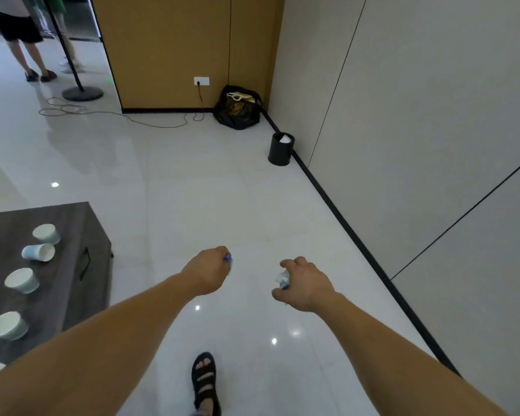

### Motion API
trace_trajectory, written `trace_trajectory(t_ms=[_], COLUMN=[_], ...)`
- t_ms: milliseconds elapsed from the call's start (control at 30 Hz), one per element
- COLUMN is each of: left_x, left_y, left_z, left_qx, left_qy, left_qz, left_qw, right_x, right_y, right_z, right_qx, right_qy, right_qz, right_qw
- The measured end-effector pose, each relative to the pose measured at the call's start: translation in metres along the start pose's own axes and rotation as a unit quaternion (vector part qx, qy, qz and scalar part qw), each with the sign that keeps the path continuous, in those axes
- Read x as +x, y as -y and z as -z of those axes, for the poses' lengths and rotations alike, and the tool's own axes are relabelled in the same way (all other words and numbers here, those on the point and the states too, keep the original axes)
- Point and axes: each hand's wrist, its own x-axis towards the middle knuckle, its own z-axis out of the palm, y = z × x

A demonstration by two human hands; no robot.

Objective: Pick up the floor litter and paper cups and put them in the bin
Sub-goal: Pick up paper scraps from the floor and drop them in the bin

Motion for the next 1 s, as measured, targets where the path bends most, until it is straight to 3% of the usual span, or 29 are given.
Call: trace_trajectory(t_ms=[400, 600, 1000], left_x=[0.293, 0.432, 0.684], left_y=[-0.054, -0.105, -0.22], left_z=[0.074, 0.075, 0.107], left_qx=[0.024, 0.041, 0.007], left_qy=[0.02, 0.058, 0.035], left_qz=[-0.041, -0.029, 0.0], left_qw=[0.999, 0.997, 0.999], right_x=[0.257, 0.381, 0.626], right_y=[-0.037, -0.098, -0.209], right_z=[0.103, 0.154, 0.298], right_qx=[0.025, 0.033, 0.017], right_qy=[-0.012, -0.014, -0.016], right_qz=[-0.033, -0.041, -0.01], right_qw=[0.999, 0.999, 1.0])
